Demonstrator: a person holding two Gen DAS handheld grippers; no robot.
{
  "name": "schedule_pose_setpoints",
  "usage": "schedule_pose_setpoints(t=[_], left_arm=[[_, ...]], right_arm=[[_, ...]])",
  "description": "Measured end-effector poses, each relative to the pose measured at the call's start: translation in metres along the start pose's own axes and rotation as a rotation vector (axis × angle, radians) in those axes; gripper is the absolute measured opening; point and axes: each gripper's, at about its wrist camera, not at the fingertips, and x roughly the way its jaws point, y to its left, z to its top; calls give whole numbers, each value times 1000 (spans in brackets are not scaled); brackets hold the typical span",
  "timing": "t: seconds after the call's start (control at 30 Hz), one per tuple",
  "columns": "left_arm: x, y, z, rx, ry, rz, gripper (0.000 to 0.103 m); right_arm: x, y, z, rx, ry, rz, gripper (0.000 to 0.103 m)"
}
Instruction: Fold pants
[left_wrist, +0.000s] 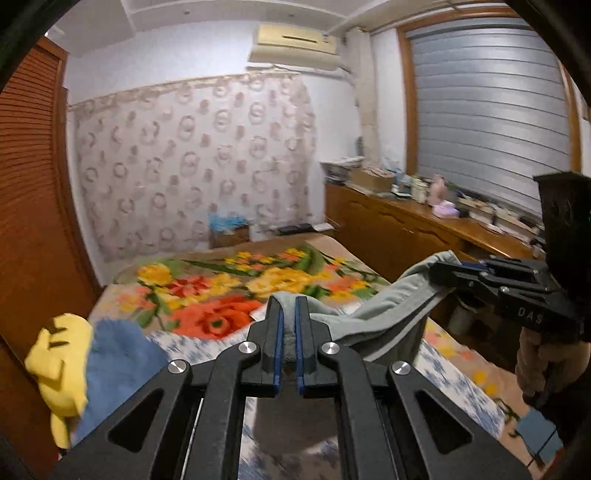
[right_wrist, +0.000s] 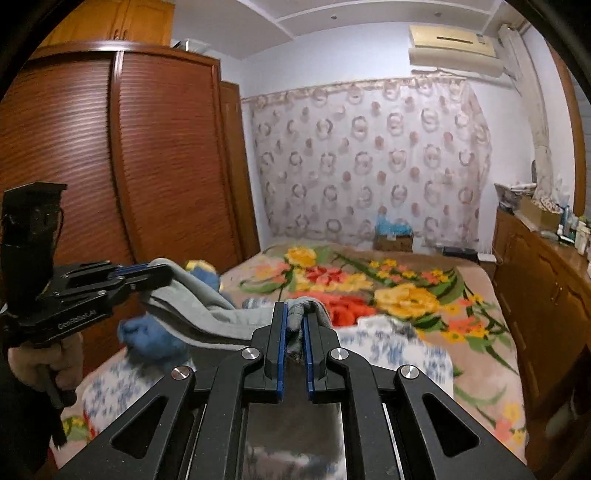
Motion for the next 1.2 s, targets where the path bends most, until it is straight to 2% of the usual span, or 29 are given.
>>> schedule_pose_setpoints(t=[0.07, 0.17, 0.43, 0.5, 0.63, 0.73, 0.87, 1.2], left_arm=[[-2, 4, 10, 5, -24, 19, 6], [-4, 7, 6, 5, -18, 24, 6], [28, 4, -78, 45, 146, 34, 6], [39, 10, -92, 6, 187, 10, 6], [41, 9, -112, -19, 207, -4, 6], [36, 4, -120, -21, 217, -14, 6], [28, -4, -126, -13, 215, -35, 6], [17, -10, -138, -25, 205, -63, 6]], right_arm=[[13, 6, 12, -3, -25, -15, 8], [33, 20, 3, -24, -24, -29, 8], [86, 39, -76, -43, 138, -11, 8], [101, 43, -89, -51, 178, -12, 8], [119, 49, -94, -37, 208, 1, 8], [116, 49, -97, -34, 222, 7, 8], [88, 40, -108, -38, 225, 12, 8], [70, 39, -114, -44, 232, 23, 8]])
